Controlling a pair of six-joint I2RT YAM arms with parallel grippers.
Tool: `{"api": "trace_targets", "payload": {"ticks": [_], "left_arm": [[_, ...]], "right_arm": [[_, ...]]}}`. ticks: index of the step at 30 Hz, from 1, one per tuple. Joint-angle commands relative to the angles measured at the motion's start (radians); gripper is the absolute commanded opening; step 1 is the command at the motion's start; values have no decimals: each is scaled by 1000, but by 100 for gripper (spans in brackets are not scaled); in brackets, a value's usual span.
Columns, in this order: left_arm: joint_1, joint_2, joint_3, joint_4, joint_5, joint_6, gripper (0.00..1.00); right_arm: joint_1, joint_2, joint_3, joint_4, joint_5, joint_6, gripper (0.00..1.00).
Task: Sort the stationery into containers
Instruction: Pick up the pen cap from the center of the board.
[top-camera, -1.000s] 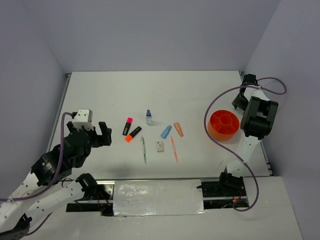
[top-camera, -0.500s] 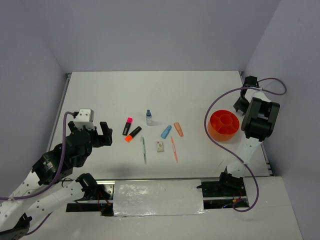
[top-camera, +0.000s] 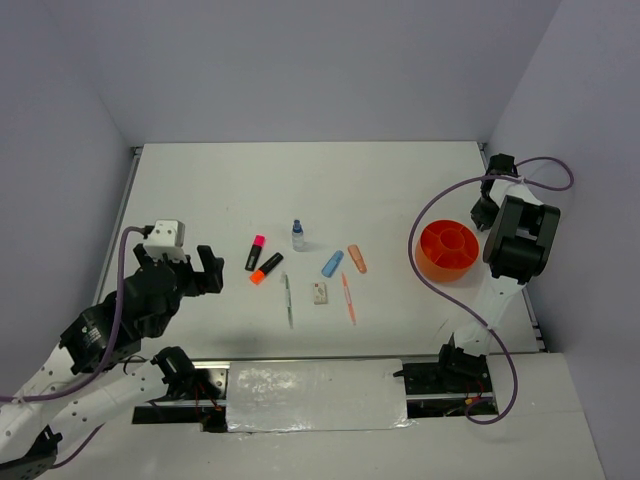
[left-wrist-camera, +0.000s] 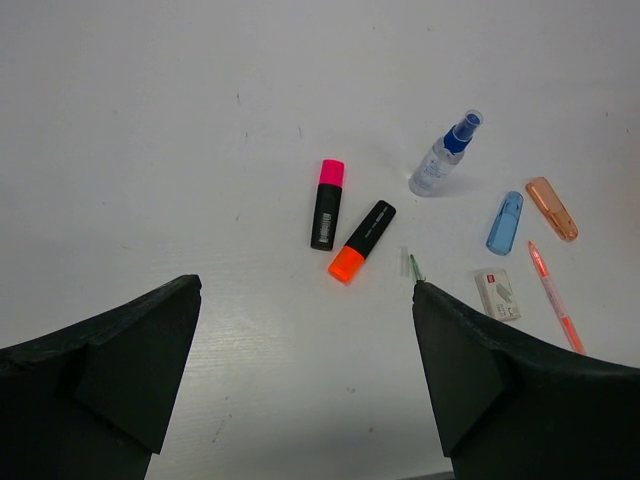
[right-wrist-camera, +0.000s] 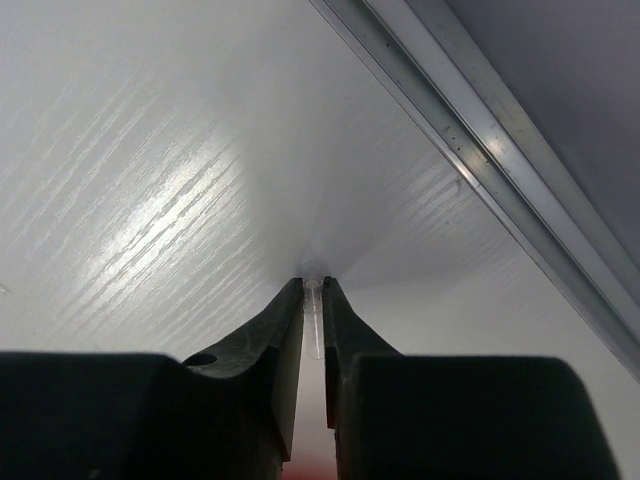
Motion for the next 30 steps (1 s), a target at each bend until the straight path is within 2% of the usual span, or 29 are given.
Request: {"api": "trace_targets", "payload": {"ticks": [1,6,7,10,13,19,24,30], "left_arm": [[-11,-19,1,32,-28,18,99],[-17,-14,3,31,-31,18,99],[-18,-14,3,31,-32,16,99],[-20,-15,3,31,-34,14,99],[-20,-17,3,29,-34,14,99],[-20,-15,4,28,-35,13,99],[-20,-12,4,25,-40,11,99],[-20,-11,3,26,-41,11,99]], "right_arm": [[-34,33,-28,-76,41,14,17],[-24,25,-27,-79,68,11,12],[-22,22,-27,-79,71,9,0],[-16,10,-28,-83,81,18,0],[-10,-38,-25,-71,18,17,0],[19,-235,-51,-27,-24,25,0],[137,-358,-76,61,88,9,0],[217,-459,-17,74,76,-24,0]]}}
